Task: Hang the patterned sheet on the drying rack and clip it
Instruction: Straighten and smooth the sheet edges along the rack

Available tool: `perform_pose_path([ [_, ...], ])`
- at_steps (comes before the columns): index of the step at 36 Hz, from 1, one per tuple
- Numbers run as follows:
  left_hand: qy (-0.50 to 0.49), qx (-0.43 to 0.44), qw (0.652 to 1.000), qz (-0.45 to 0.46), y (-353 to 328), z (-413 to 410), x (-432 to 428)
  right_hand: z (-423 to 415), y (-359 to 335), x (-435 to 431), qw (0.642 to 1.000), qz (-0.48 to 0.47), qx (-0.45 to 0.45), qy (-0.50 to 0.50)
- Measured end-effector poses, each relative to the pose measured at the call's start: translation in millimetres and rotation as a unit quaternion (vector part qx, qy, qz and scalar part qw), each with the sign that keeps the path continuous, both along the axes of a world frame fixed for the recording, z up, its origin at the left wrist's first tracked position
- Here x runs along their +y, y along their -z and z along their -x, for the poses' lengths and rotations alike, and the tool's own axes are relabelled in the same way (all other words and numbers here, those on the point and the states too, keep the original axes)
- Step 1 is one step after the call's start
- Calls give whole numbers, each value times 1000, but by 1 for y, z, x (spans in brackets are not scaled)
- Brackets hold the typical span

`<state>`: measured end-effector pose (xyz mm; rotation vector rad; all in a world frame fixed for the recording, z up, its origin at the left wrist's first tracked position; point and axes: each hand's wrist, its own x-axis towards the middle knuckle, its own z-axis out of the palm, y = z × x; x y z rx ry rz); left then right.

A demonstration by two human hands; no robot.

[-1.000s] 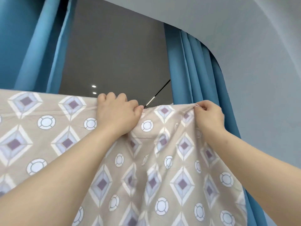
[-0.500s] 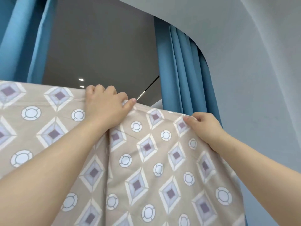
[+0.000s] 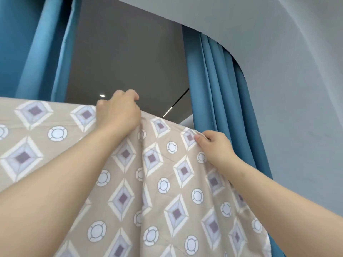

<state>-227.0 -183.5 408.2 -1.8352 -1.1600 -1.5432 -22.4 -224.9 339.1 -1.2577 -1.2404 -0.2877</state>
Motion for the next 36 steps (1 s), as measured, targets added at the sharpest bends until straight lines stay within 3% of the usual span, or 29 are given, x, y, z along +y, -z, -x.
perform_pose_path([
  [4, -41, 61, 997, 19, 0, -10, -3, -6, -2, -2, 997, -37, 42, 56],
  [11, -2, 131, 991, 38, -6, -39, -5, -26, -2, -12, 988, -92, 84, 88],
  [14, -2, 143, 989, 32, -5, -50, -3, -37, 6, -12, 995, -32, 76, 48],
  [16, -2, 131, 991, 15, -1, -51, -2, -43, 14, -17, 996, 17, 77, -33],
  [19, -8, 112, 993, -39, 8, -46, 2, -50, 23, -34, 976, 163, 27, -144],
  [22, 21, 88, 993, -79, 23, -46, 3, -58, 30, -44, 947, 295, -27, -121],
  [24, 33, 91, 991, -91, 34, -50, 0, -64, 31, -47, 963, 251, -26, -88],
  [26, 30, 109, 989, -91, 46, -55, -3, -67, 33, -50, 990, 121, 13, -69],
  [28, 33, 115, 990, -80, 56, -60, -7, -69, 33, -57, 996, 13, 52, -77],
  [29, 36, 114, 990, -73, 60, -62, -8, -69, 32, -60, 993, 15, 61, -95],
  [33, 77, 128, 988, -40, 74, -74, -20, -73, 38, -80, 955, 266, 11, -131],
  [36, 85, 163, 983, -30, 86, -81, -28, -76, 44, -99, 925, 365, 1, -105],
])
